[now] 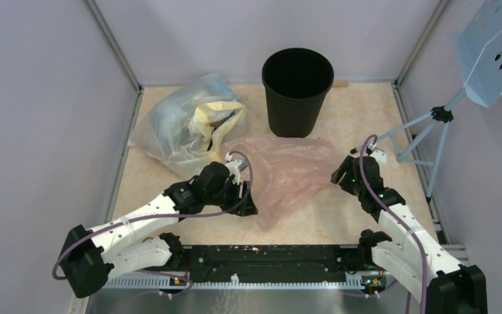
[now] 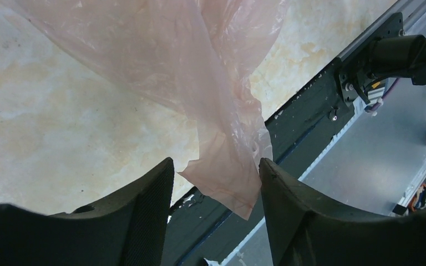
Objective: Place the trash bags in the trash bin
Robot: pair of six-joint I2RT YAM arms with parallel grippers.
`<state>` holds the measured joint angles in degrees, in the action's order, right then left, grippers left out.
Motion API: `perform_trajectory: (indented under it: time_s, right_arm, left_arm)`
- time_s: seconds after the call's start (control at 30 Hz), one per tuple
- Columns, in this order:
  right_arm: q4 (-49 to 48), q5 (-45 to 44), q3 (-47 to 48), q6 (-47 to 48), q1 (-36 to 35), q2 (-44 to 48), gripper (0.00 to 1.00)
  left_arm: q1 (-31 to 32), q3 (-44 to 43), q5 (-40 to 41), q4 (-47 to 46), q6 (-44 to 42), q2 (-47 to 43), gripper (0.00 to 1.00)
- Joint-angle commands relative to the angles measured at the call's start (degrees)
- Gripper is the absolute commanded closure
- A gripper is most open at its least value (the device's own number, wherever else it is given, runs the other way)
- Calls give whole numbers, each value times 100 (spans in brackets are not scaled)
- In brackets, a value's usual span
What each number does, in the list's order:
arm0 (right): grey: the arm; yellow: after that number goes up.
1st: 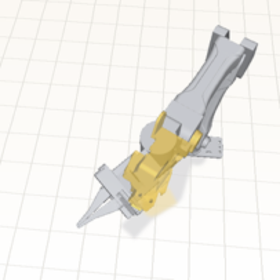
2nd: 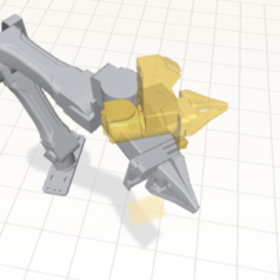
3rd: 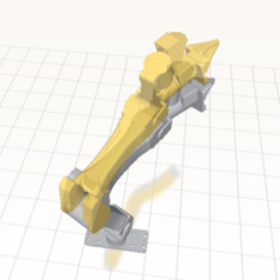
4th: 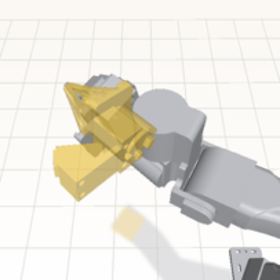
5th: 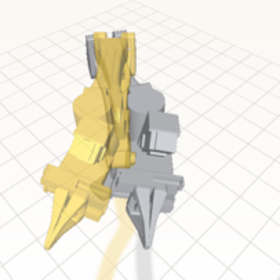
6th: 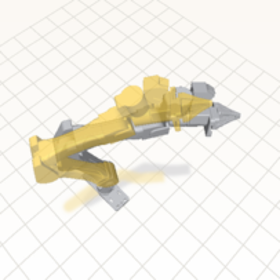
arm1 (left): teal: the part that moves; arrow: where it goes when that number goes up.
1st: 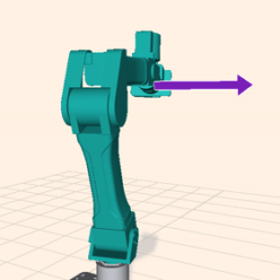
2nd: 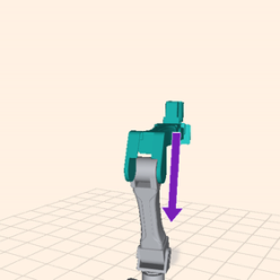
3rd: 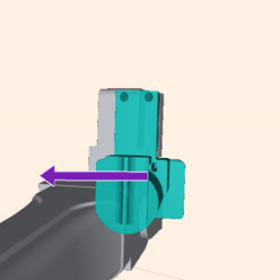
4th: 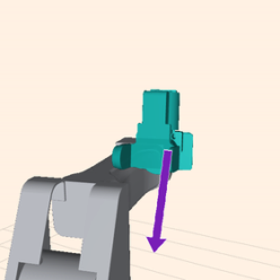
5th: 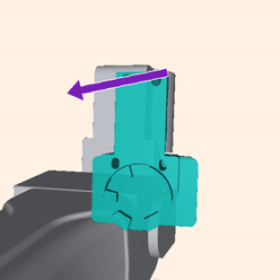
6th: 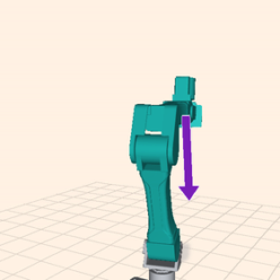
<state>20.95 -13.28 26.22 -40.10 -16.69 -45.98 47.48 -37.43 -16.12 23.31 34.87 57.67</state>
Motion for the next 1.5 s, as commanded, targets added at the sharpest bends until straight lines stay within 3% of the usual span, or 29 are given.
perform_trajectory:
  time_s: [0.0, 0.13, 0.27, 0.33, 0.4, 0.43, 0.5, 0.67, 0.87, 0.97, 1.13, 1.3, 1.47]
  right_arm:
    - [-713, 334, -134, 47, 163, -168, 36]
    - [-1027, 495, -184, 89, 192, -341, 43]
    - [-1180, 515, -131, 181, 197, -454, 62]
    - [-1133, 427, -79, 224, 199, -472, 78]
    - [-993, 330, 24, 265, 201, -457, 96]
    - [-842, 299, 95, 305, 201, -449, 100]
    - [-546, 217, 274, 384, 201, -447, 100]
    - [282, 308, 870, 539, 282, -613, 100]
    - [887, 1102, 1122, 556, 739, -344, 100]
    - [1167, 1377, 1257, 541, 1119, -92, 100]
    - [1331, 2801, 1349, 506, 2027, 124, 100]
    - [1491, 3714, 1464, 450, 2214, 151, 100]
    - [1629, 4356, 1530, 570, 2214, 232, 100]
  left_arm:
    - [24, 241, -171, -408, 116, -102, 37]
    - [25, 445, -331, -804, 207, 8, 37]
    - [30, 514, -392, -1010, 219, 112, 38]
    - [30, 525, -292, -960, 174, 125, 51]
    - [28, 545, -152, -866, 125, 118, 73]
    - [25, 552, -43, -779, 105, 108, 84]
    - [25, 570, 207, -577, 77, 80, 100]
    - [29, 602, 1115, -139, 279, -52, 100]
    - [-282, 1054, 2372, -237, 762, -547, 100]
    - [-925, 1309, 2431, -337, 813, -903, 100]
    - [-2162, 1597, 2474, -489, 617, -1461, 100]
    - [-2262, 1406, 2905, -589, 427, -1800, 100]
    - [-2261, 862, 3169, -650, 127, -1407, 100]
